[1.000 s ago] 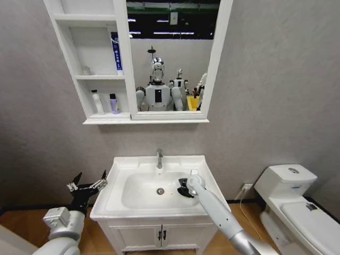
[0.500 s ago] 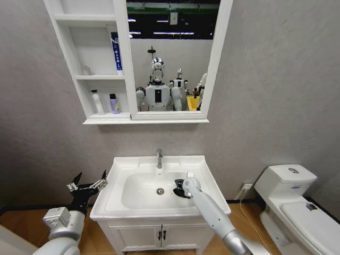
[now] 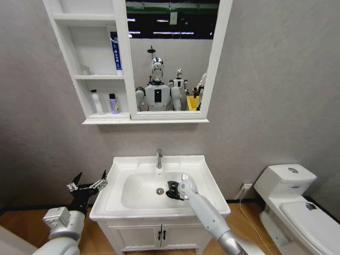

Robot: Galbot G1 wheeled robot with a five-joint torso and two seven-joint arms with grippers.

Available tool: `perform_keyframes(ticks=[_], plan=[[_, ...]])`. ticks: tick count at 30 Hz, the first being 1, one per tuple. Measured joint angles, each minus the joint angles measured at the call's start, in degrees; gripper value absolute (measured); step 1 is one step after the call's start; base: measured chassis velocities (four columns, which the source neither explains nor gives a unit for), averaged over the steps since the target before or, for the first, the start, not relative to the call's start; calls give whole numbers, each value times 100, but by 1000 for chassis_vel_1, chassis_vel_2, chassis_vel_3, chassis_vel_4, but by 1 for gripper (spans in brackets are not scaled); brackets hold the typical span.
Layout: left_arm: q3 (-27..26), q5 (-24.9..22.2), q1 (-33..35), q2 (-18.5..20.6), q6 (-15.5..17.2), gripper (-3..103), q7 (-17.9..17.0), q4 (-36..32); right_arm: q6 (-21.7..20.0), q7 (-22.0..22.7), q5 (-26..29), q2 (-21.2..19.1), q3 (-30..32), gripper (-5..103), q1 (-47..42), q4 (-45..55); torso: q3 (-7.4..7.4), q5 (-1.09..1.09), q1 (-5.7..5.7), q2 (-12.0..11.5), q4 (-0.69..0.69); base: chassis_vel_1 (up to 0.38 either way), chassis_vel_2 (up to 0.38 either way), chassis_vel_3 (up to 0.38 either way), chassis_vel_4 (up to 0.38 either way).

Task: Move facial cleanser and shampoo from washbasin to cabinet, then wipe washbasin with towel.

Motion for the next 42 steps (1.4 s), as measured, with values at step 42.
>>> perform_keyframes(ticks=[42], plan=[[0, 0, 0, 0, 0, 100, 0, 0, 366, -1193, -879, 1002, -222, 5, 437, -1219, 0, 2, 0, 0, 3, 0, 0, 0, 0]])
